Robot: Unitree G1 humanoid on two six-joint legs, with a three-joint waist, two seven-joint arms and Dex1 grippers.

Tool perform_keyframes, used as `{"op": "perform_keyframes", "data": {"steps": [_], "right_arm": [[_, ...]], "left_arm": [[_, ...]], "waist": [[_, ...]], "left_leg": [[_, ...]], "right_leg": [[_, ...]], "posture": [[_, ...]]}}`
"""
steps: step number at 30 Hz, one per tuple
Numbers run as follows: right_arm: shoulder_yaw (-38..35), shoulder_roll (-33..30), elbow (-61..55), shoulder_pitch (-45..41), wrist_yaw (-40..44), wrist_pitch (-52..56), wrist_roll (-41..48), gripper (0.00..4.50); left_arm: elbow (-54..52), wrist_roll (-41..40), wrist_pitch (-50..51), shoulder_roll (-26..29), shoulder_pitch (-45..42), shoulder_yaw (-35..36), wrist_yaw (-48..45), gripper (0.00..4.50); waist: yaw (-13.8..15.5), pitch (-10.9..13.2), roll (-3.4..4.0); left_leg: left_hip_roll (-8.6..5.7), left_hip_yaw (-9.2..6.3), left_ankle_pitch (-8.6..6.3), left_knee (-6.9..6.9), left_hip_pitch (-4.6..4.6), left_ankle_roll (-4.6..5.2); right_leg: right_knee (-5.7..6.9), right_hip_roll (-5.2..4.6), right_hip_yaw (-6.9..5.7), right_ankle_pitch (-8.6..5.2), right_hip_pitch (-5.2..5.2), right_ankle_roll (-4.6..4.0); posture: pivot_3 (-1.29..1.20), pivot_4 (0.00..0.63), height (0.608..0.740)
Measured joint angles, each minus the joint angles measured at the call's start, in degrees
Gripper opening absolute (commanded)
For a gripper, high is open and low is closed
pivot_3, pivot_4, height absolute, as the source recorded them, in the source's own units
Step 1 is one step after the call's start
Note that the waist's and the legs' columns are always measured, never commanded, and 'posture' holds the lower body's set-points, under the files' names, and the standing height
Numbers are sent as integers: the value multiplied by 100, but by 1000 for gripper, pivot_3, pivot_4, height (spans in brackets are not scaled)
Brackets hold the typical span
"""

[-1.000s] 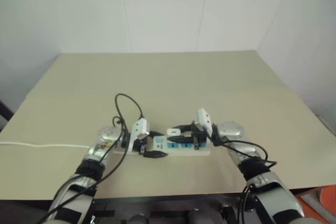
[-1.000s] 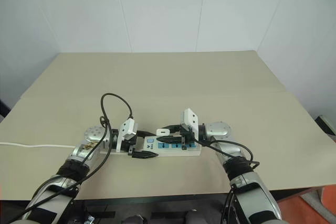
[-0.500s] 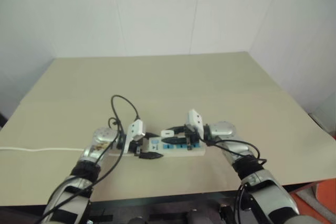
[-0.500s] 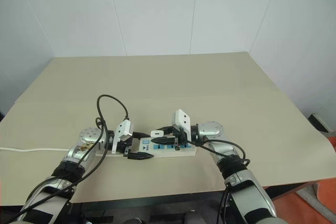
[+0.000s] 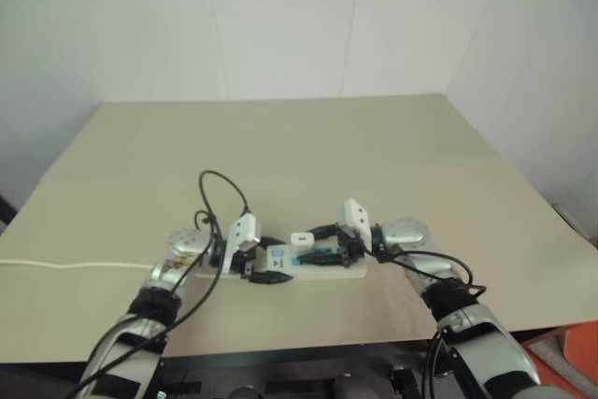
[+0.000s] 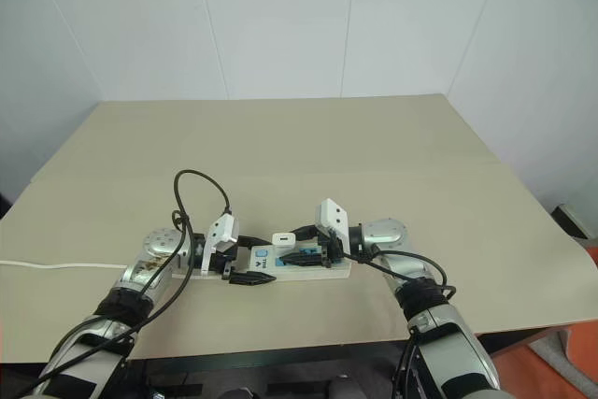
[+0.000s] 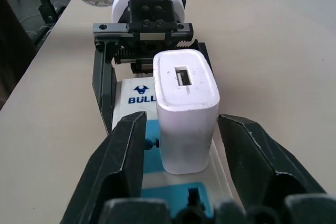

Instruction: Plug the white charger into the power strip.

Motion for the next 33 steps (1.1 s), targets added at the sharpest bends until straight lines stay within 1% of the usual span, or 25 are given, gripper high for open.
{"op": "perform_keyframes", "data": {"steps": [9, 11, 13, 15, 19, 23, 24, 26, 31, 33], "right_arm": [[-97, 47, -7, 23, 1, 1, -3, 2712], [-119, -43, -155, 28, 47, 84, -1, 2712], [-143, -223, -350, 74, 126, 268, 5, 2734], [-186, -502, -675, 193, 254, 537, 48, 2734], [-472, -1196, -1593, 435, 517, 1038, 378, 2734], [-763, -1683, -2182, 589, 571, 1325, 642, 2734], [-833, -1782, -2274, 634, 571, 1389, 688, 2734], [-1039, -2090, -2413, 764, 591, 1494, 807, 2734], [-1626, -2696, -2736, 1148, 560, 1638, 1045, 2734], [-1873, -2885, -2846, 1441, 504, 1656, 1102, 2734]], "left_arm": [[-183, 2, 100, 19, 126, 53, 59, 3307], [-178, 10, 106, -9, 107, 52, 60, 3307], [-170, 11, 124, -44, 92, 51, 73, 4033], [-97, 29, 248, -60, 64, 60, 151, 4449], [-37, 29, 341, -125, -18, 119, 151, 4449], [-202, -27, 383, -66, -17, 151, 60, 4449], [-372, -127, 477, 32, -2, 166, -41, 4449], [-959, -444, 747, 450, 56, 349, -344, 4449], [-2435, -1377, 1851, 1625, 356, 1109, -701, 4449], [-2752, -1562, 2100, 2076, 587, 1430, -729, 4449]], "waist": [[-11, -4, -3], [-8, -3, -2], [6, -1, -1], [26, 8, 7], [64, 19, 22], [71, 22, 18], [70, 23, 18], [66, 24, 18], [58, 51, 25], [64, 55, 25]], "left_leg": [[0, 0, 0, 0, 0, 0], [-1, 0, 0, 0, -4, 0], [-1, 0, 0, 0, -9, 0], [-3, 0, 0, 0, -23, 0], [-3, 0, -1, 0, -42, 0], [-2, 0, -2, 0, -62, -2], [-2, 1, -2, 1, -76, -2], [-1, 2, -1, 4, -119, -2], [1, 2, -3, 0, -123, -1], [0, 4, -4, 0, -120, -1]], "right_leg": [[-1, 0, 0, 0, 0, 0], [-1, 0, 0, 0, -5, 0], [-2, 0, 0, 0, -9, 0], [-2, -1, 0, 0, -22, 1], [-9, -1, 0, -2, -36, 3], [-11, -1, -1, -2, -54, 4], [-8, -1, 0, -2, -68, 4], [2, -1, 2, 0, -119, 2], [-1, -2, 1, 0, -124, 1], [-3, -4, 1, -2, -122, 3]], "posture": [[0, 150, 740], [0, 150, 740], [0, 150, 740], [0, 150, 740], [0, 150, 740], [0, 150, 740], [0, 150, 740], [0, 150, 740], [0, 150, 740], [0, 150, 740]]}}
